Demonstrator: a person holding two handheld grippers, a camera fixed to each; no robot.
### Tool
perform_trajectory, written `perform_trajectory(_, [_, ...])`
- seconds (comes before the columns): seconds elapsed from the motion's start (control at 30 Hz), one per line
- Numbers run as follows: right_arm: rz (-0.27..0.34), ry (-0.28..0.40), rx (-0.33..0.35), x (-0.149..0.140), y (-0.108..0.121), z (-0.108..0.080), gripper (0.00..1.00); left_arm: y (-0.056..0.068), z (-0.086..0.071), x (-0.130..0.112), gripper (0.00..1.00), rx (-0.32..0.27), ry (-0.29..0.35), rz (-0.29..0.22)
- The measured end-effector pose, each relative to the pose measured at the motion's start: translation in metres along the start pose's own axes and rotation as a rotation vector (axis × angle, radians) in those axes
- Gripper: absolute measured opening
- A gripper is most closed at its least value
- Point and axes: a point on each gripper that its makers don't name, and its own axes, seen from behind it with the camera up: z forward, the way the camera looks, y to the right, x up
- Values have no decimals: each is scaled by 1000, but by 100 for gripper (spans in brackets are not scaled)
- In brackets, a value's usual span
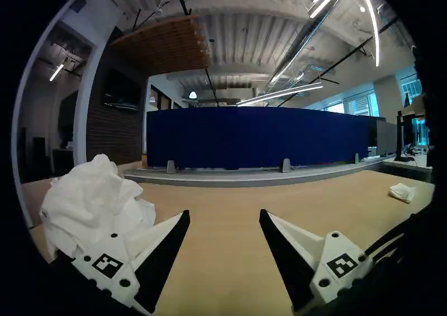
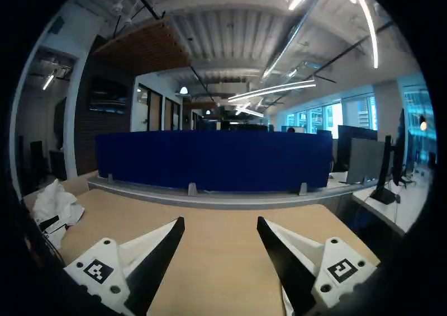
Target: Fold towel
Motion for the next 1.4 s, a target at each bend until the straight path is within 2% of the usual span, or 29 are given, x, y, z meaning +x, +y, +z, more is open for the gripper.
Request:
perform_trajectory(0.27, [23, 31, -5, 9, 8, -1, 100, 0, 0, 0, 92, 0, 0, 1])
perform_trajectory(0.4, [30, 55, -24, 1, 19, -1, 100, 0, 0, 0, 92, 0, 0, 1])
perform_trajectory(0.57, [55, 62, -31, -21, 30, -5, 100, 1, 0, 0, 92, 0, 0, 1])
perform_trajectory(0.97, [107, 46, -39, -92, 44, -4, 100, 1, 0, 1, 93, 0, 0, 1])
perform_trajectory(1.4, [89, 44, -41, -141, 45, 6, 100, 1, 0, 0, 93, 0, 0, 1])
